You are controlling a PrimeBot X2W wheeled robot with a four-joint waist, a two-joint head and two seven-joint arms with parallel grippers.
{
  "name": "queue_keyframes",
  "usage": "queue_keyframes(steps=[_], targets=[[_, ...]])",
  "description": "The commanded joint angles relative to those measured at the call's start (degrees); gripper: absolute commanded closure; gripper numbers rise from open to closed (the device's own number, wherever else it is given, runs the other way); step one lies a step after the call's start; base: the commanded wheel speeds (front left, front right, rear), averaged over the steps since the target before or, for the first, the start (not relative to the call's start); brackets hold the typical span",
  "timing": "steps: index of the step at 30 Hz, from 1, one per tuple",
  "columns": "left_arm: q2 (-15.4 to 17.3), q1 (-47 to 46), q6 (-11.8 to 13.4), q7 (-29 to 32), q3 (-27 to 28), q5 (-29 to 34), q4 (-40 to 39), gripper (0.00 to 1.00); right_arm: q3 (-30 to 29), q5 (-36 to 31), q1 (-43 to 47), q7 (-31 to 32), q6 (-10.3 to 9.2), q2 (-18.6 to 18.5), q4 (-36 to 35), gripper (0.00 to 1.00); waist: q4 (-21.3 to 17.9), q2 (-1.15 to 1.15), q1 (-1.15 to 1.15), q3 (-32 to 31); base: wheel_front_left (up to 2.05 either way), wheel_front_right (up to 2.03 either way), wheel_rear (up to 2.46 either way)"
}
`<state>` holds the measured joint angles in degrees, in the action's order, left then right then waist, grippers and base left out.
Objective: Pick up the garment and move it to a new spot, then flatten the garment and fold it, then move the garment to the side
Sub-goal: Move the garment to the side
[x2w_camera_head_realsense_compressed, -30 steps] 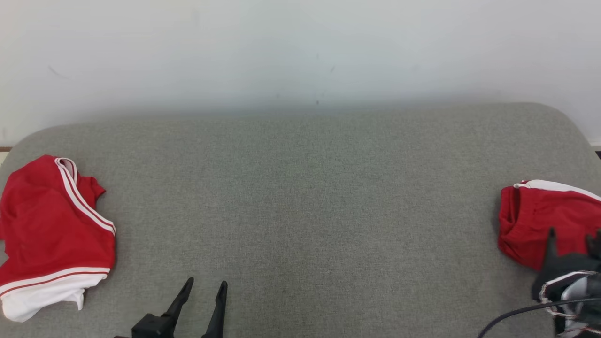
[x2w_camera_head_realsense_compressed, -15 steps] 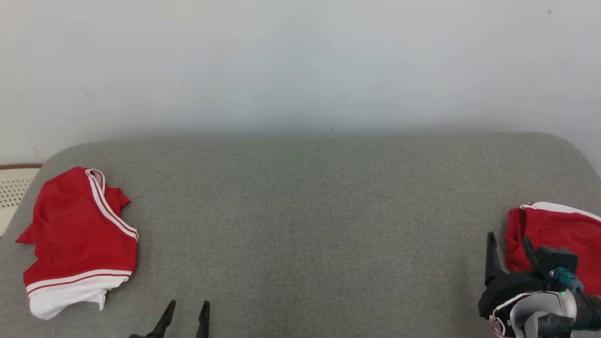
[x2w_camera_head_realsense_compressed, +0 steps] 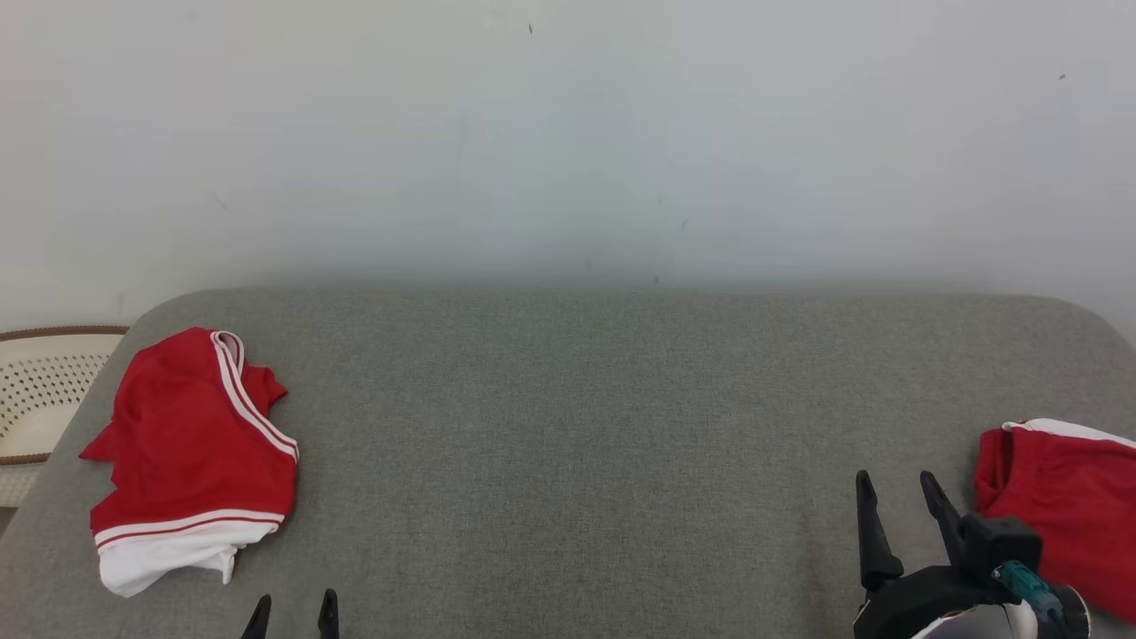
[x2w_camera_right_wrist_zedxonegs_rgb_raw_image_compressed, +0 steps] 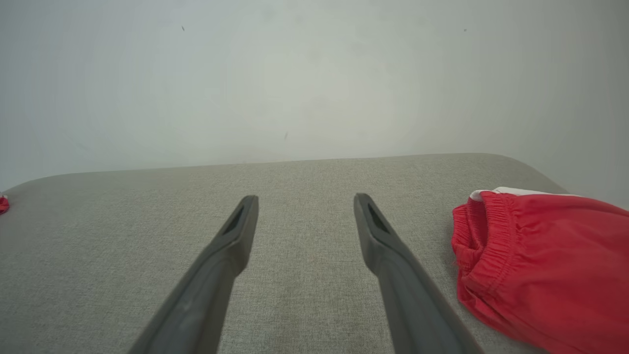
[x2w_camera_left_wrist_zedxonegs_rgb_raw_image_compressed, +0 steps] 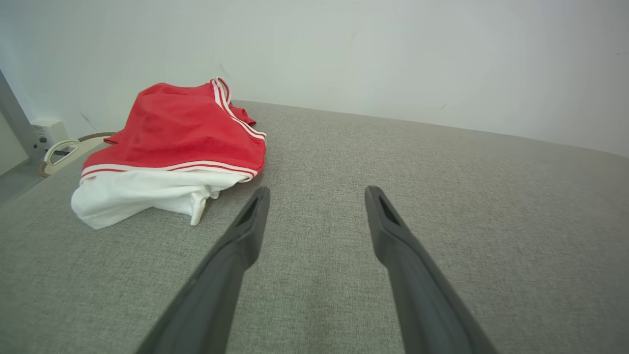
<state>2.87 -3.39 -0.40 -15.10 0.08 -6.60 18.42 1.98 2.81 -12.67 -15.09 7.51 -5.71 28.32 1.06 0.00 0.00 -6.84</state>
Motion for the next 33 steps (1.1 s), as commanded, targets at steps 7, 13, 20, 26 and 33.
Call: queue_keyframes(steps=[7, 13, 20, 26, 33], targets=[[0.03, 1.43, 0.62, -0.07, 1.72, 1.13, 0.26, 0.0, 3.6, 2.0, 5.43, -0.07, -0.03, 0.61, -5.19, 0.0, 0.62, 0.0, 0.0, -0.25, 0.0, 0.0, 0.0], [0.04, 1.09, 0.95, -0.07, 2.16, 1.4, -0.6, 0.0, 5.46, 2.19, 7.94, -0.07, -0.03, 0.9, -7.14, 0.0, 0.57, 0.0, 0.0, 0.5, 0.0, 0.0, 0.0], [0.04, 0.04, 1.32, -0.07, 1.98, 1.99, -1.05, 0.0, 5.44, 2.09, 9.5, -0.08, -0.03, 1.42, -8.28, 0.0, -0.17, 0.0, 0.0, 1.21, 0.0, 0.0, 0.0], [0.04, 0.06, 1.6, -0.07, 1.81, 2.76, -1.35, 0.0, 5.6, 1.68, 10.13, -0.08, -0.03, 1.73, -8.4, 0.0, -0.89, 0.0, 0.0, 1.53, 0.0, 0.0, 0.0], [0.04, 0.58, 2.15, -0.07, 0.94, 2.18, -1.56, 0.0, 4.86, 1.54, 10.11, -0.08, -0.03, 2.06, -8.7, 0.0, -1.22, 0.0, 0.0, 1.77, 0.0, 0.0, 0.0]])
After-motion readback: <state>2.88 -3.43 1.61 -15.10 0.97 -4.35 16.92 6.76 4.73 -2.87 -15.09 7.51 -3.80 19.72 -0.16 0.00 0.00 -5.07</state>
